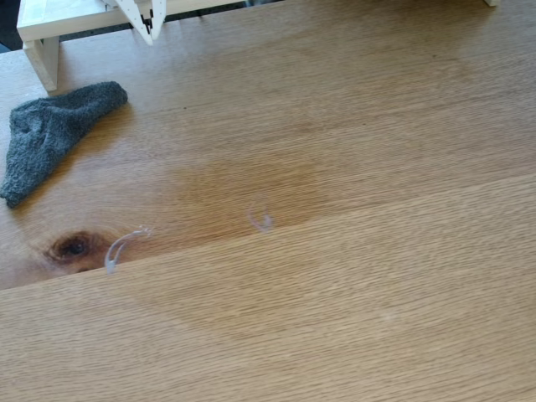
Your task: Clean the area in front of the robot
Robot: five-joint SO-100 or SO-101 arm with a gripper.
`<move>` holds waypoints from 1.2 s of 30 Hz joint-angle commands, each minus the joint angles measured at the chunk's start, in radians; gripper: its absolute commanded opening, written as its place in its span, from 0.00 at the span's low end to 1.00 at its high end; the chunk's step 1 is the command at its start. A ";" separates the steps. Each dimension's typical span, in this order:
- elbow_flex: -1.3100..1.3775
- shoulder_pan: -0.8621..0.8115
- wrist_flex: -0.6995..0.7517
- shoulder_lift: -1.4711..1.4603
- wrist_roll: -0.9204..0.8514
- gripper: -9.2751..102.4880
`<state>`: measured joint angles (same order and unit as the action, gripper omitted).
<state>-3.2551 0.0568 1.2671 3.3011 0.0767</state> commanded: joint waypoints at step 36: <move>0.853 -0.387 -0.618 -1.221 -0.052 0.34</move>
<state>-2.7228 -0.1534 0.6473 2.3040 -0.0123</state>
